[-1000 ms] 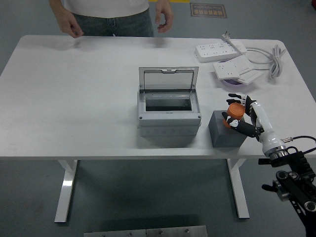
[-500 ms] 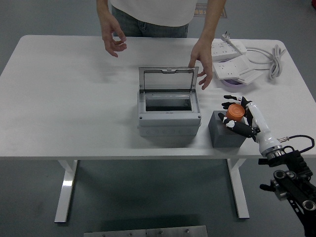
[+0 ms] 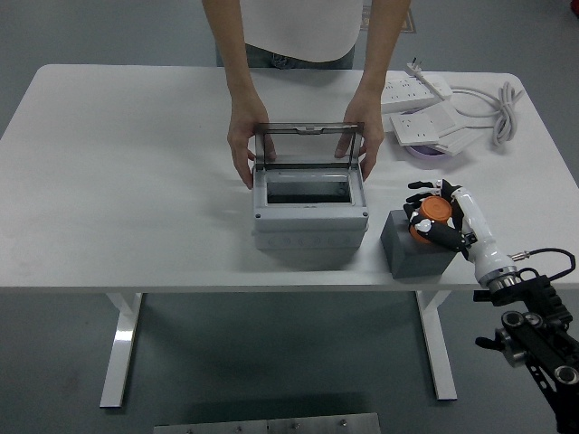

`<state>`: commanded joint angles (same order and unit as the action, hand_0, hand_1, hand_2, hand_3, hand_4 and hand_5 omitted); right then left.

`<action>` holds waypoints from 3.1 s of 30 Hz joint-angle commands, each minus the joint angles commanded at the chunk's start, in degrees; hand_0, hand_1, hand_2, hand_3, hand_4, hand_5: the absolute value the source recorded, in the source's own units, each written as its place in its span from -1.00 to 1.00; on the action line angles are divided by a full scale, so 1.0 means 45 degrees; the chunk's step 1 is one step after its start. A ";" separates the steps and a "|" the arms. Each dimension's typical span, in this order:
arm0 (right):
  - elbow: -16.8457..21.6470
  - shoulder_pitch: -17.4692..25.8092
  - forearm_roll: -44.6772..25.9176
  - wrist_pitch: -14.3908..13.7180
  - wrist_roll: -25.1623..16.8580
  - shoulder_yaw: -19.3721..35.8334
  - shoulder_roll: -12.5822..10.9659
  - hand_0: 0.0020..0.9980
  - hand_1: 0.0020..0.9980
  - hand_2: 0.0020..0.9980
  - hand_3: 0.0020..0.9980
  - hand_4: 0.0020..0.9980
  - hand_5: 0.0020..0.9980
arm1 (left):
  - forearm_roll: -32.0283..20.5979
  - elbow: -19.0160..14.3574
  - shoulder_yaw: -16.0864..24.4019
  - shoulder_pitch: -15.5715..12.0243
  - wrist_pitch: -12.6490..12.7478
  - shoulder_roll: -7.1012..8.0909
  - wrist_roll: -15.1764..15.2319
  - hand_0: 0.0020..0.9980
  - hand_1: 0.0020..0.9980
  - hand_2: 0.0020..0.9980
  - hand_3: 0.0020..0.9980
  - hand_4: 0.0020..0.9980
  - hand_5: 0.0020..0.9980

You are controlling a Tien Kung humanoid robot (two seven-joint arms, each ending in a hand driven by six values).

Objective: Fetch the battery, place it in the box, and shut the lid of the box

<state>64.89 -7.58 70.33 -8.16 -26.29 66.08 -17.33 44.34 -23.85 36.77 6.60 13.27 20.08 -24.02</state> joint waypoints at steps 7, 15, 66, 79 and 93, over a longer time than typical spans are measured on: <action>-0.0028 0.0013 -0.0074 -0.0024 0.0028 -0.0003 0.0003 -0.03 0.03 0.07 0.16 0.05 -0.99 | 0.0106 0.0005 0.0043 0.0001 0.0036 0.0031 0.0010 0.23 0.39 0.15 0.11 0.06 -1.00; -0.0050 0.0000 -0.0106 -0.0091 0.0068 -0.0057 -0.0003 -0.03 0.03 0.07 -0.02 0.15 -1.00 | 0.0121 0.0007 0.0034 0.0013 0.0059 0.0029 0.0031 0.23 0.39 0.15 0.11 0.06 -1.00; -0.0019 -0.0992 0.0124 -0.0715 0.0400 0.0043 0.0001 -0.49 -0.49 -0.44 -0.24 -0.49 -0.88 | 0.0318 -0.0023 0.0169 0.0018 0.0211 0.0004 0.0022 0.25 0.40 0.19 0.13 0.11 -0.98; 0.0508 -0.2231 0.3791 -0.0749 0.2157 0.1095 -0.0109 -0.49 -0.50 -0.44 -0.23 -0.55 -1.00 | 0.0354 -0.0039 0.0217 -0.0063 0.0215 0.0000 -0.0053 0.25 0.40 0.20 0.14 0.12 -0.98; 0.1228 -0.3991 0.8723 0.0232 0.4577 -0.0410 -0.0218 -0.52 -0.54 -0.44 -0.23 -0.55 -0.98 | 0.0411 -0.0057 0.0282 -0.0065 0.0205 0.0092 -0.0134 0.25 0.40 0.20 0.13 0.14 -0.94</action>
<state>70.41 -25.54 109.59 -7.12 -5.70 64.23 -18.31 46.19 -24.11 38.04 6.31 14.19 20.49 -24.63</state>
